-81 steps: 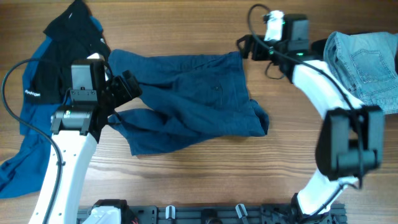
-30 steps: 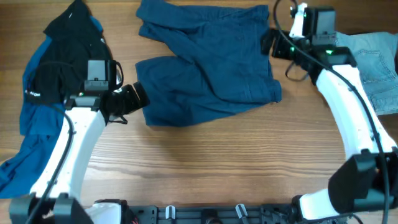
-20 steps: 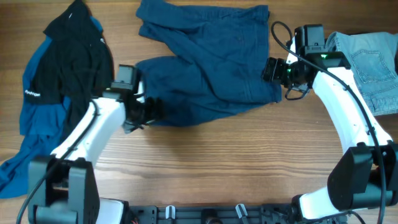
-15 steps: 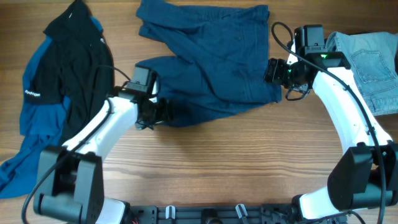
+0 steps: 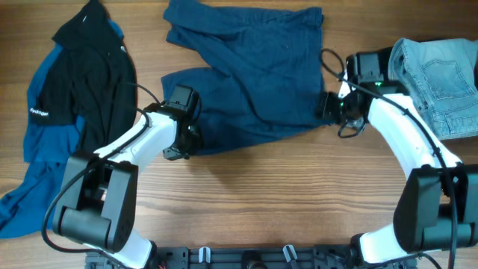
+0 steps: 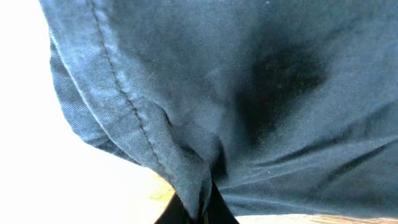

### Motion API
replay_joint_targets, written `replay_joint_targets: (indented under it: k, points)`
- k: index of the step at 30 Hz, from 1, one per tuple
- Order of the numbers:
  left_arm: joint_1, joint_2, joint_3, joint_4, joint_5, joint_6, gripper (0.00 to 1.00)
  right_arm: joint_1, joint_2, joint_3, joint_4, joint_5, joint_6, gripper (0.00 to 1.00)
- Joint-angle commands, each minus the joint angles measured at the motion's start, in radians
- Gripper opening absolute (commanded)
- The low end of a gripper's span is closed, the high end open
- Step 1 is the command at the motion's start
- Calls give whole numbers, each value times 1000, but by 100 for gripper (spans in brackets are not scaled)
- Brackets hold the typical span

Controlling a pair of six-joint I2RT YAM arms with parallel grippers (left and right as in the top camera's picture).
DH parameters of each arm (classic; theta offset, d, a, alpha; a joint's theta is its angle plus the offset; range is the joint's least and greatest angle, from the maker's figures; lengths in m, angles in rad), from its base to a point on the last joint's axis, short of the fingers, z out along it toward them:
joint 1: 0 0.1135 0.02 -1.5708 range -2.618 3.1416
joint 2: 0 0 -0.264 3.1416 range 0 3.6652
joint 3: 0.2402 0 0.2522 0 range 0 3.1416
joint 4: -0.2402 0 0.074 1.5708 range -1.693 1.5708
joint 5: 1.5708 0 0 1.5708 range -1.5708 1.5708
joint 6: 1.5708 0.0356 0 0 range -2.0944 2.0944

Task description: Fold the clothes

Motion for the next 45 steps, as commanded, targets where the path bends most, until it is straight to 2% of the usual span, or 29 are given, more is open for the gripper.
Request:
replay_joint_targets:
  k: [1, 4, 8, 17, 19, 22, 24, 25, 27, 31, 36, 42, 43, 44, 45]
  points:
    - [-2, -95, -6, -9, -39, -22, 4, -4, 12, -26, 1, -56, -28, 78]
    - [0, -197, -6, 2, -111, -22, 4, -3, 12, -30, -10, -157, -92, 75]
    - [41, -311, -6, 13, -129, -22, 4, 14, 12, -47, 2, -164, -145, 75]
    - [126, -502, -6, 59, -129, -18, 4, 116, 12, -117, 112, -164, -145, 70]
    - [127, -507, -6, 68, -129, -18, 4, 147, 12, -122, 117, -164, -145, 63]
    - [127, -503, -6, 67, -129, -18, 4, 194, 12, -133, 126, -164, -137, 48]
    - [127, -503, -6, 67, -129, -18, 4, 209, 12, -135, 132, -164, -119, 23]
    - [127, -503, -6, 66, -129, -18, 4, 209, 11, -134, 139, -170, -113, 8]
    - [127, -503, -6, 44, -129, -18, 4, 196, 2, -112, 143, -174, -87, 4]
    - [127, -503, -6, -75, -128, -18, 4, 142, -13, -30, 192, -240, -88, 4]
    - [127, -503, -6, -216, -129, -19, 4, 114, 9, -23, 316, -305, -89, 4]
    - [127, -503, -6, -221, -161, -19, 4, 113, 92, -23, 371, -298, -93, 7]
    - [127, -503, -6, -217, -175, -19, 4, 113, 93, -23, 357, -298, -98, 19]
    - [127, -503, -6, -209, -196, -19, 4, 113, 89, -23, 328, -328, -152, 64]
    - [127, -503, -6, -203, -206, -18, 4, 114, 87, -23, 298, -356, -195, 72]
